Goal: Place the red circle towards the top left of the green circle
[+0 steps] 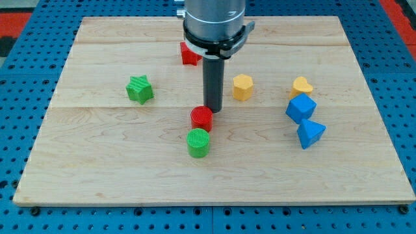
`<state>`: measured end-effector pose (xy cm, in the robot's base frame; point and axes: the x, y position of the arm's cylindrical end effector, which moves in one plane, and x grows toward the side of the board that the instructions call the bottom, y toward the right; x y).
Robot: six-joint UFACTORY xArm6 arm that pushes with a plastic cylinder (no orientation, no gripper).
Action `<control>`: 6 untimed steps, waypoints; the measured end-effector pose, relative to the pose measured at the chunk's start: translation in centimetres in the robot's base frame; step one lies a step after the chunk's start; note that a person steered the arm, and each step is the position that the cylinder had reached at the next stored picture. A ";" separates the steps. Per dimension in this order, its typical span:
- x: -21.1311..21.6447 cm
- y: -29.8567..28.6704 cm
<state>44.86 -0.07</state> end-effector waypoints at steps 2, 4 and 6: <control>2.7 -0.4; 5.8 -0.4; 6.5 -0.4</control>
<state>51.35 -0.46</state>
